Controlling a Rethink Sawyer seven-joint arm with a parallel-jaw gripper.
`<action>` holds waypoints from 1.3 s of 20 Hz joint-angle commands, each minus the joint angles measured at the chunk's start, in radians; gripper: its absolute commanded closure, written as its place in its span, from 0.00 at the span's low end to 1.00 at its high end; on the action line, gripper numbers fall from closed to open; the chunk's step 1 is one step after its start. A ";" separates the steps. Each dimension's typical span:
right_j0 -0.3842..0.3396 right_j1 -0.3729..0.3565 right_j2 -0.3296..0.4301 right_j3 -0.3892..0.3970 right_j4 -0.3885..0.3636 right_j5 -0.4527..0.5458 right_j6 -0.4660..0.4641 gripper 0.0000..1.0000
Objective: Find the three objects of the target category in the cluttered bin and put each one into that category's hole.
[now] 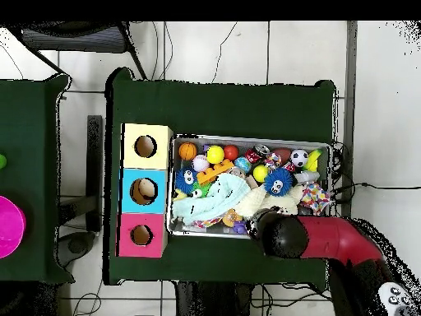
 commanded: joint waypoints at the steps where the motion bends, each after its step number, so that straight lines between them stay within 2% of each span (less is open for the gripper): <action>1: 0.077 -0.131 -0.001 0.217 0.212 -0.118 0.379 1.00; 7: 0.161 -0.224 -0.038 0.252 0.321 -0.116 0.423 1.00; 15: 0.305 -0.306 -0.089 0.264 0.431 -0.078 0.508 1.00; 19: 0.418 -0.268 -0.149 0.234 0.436 -0.106 0.596 1.00; 21: 0.461 -0.225 -0.178 0.224 0.437 -0.149 0.624 1.00; 22: 0.465 -0.197 -0.188 0.229 0.436 -0.187 0.623 1.00; 26: 0.524 -0.127 -0.228 0.198 0.445 -0.239 0.658 1.00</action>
